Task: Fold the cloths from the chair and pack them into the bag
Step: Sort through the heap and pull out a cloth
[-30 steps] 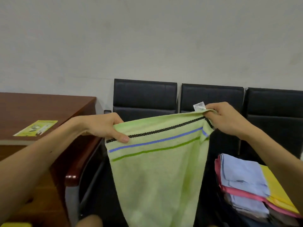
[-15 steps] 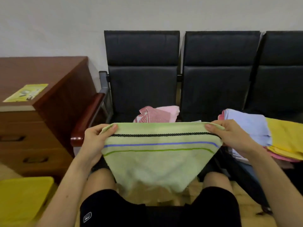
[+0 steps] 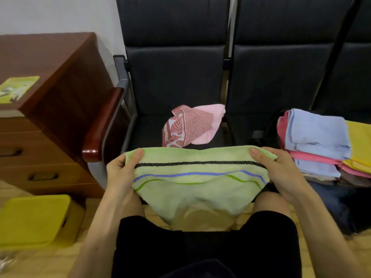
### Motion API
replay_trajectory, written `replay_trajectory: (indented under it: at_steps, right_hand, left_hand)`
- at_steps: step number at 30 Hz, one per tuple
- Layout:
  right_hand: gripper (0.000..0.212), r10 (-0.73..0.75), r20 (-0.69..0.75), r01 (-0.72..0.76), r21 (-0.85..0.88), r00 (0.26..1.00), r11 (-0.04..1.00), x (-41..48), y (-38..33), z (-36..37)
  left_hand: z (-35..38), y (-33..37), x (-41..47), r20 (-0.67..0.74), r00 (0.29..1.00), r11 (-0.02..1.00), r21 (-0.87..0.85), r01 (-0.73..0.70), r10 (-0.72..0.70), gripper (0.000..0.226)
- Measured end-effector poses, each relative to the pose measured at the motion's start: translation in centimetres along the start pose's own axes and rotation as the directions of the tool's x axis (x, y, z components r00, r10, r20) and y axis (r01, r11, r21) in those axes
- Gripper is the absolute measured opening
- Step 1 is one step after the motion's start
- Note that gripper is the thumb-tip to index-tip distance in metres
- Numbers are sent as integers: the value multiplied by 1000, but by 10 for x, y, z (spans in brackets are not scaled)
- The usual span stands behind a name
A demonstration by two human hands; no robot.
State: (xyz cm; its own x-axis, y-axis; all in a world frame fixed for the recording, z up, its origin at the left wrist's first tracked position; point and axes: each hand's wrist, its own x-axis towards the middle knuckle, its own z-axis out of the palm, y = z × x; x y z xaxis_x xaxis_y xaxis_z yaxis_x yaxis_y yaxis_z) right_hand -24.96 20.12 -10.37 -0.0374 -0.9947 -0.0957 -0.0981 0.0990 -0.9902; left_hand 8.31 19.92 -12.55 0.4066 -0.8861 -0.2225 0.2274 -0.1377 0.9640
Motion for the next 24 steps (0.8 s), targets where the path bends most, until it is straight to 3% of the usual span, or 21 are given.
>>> replay_trajectory:
  at_steps: [8,16,24]
  right_hand:
    - [30,56,-89,-49,85,994,995,-6,3,33]
    - [42,80,30,-79,-20,996,997,-18,-1,84]
    - [31,76,130,-61,-116,989,991,-23,-2,103]
  left_hand:
    - [27,-16,-17,48,999,1000,-14,6,-5,14]
    - [67,-21,-45,214,975,995,59,-79,65,9]
    - [67,-25,-51,401,908,967,155,-201,124,15]
